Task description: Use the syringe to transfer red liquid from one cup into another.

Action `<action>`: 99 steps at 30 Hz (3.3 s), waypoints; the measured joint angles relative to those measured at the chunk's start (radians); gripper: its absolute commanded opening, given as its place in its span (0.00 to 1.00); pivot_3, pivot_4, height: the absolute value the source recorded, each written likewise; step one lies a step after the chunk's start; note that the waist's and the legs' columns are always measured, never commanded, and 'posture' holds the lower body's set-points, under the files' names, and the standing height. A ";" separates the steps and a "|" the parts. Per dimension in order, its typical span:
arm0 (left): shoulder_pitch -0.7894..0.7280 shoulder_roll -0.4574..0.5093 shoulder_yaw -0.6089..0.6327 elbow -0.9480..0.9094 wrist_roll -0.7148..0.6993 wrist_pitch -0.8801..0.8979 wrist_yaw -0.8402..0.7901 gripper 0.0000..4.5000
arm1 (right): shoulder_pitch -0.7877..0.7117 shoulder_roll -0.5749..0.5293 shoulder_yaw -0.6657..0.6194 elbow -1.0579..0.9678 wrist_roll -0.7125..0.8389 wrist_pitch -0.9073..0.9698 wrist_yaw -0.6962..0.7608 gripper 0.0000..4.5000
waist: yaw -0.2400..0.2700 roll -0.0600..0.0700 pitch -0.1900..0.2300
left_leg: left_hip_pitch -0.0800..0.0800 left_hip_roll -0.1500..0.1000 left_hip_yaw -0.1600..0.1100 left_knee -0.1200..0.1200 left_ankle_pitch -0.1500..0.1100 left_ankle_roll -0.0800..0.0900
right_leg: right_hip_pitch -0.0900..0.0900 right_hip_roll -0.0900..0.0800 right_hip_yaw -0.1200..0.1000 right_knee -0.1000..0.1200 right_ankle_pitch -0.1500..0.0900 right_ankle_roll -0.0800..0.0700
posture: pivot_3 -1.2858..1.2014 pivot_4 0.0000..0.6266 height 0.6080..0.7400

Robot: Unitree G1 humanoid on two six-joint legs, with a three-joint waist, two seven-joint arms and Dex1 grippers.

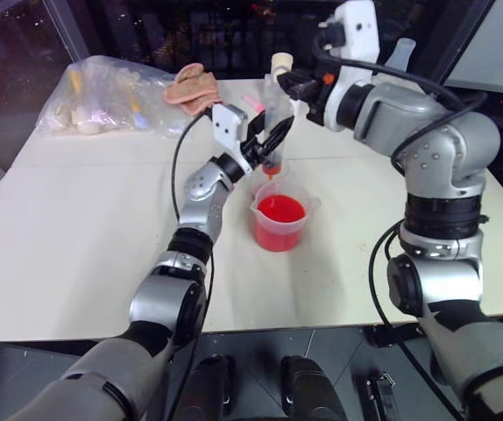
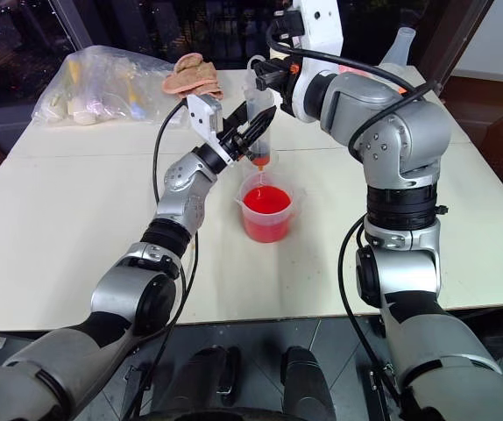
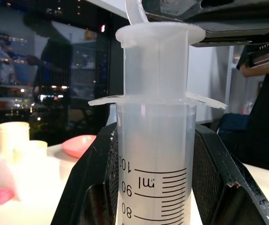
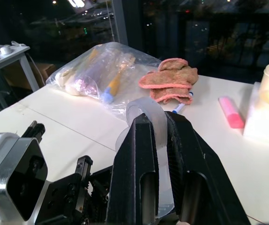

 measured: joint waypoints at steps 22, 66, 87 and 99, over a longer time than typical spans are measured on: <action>-0.018 0.000 0.002 0.018 -0.001 -0.003 -0.008 0.34 | 0.061 0.036 -0.019 -0.064 -0.058 0.020 0.000 0.02 | -0.004 0.000 0.000 | 0.000 0.000 0.000 0.000 0.000 0.000 | 0.000 0.000 0.000 0.001 0.000 0.000 | 0.52 0.24 1.00; -0.353 0.333 0.128 -0.130 -0.150 1.353 0.596 0.34 | 0.282 -0.220 -0.233 -0.202 0.048 0.299 0.046 0.68 | -0.018 0.000 0.000 | 0.000 -0.001 0.000 0.000 0.000 -0.001 | -0.001 0.003 0.000 0.004 0.000 0.000 | 0.52 0.24 1.00; -0.107 0.266 0.090 -0.370 0.051 1.983 0.746 0.55 | 0.397 -0.343 -0.143 -0.298 0.088 0.193 0.215 0.70 | -0.018 0.000 0.000 | 0.000 0.000 0.000 -0.001 0.002 -0.005 | -0.003 -0.001 0.002 0.004 0.000 0.000 | 0.52 0.24 1.00; -0.051 0.252 0.201 -0.599 0.040 1.925 0.683 0.99 | 0.416 -0.399 -0.139 -0.298 0.089 0.191 0.252 0.70 | -0.016 0.000 0.000 | 0.000 0.000 0.000 -0.001 0.002 -0.005 | -0.002 -0.002 0.002 0.003 0.000 0.000 | 0.52 0.24 1.00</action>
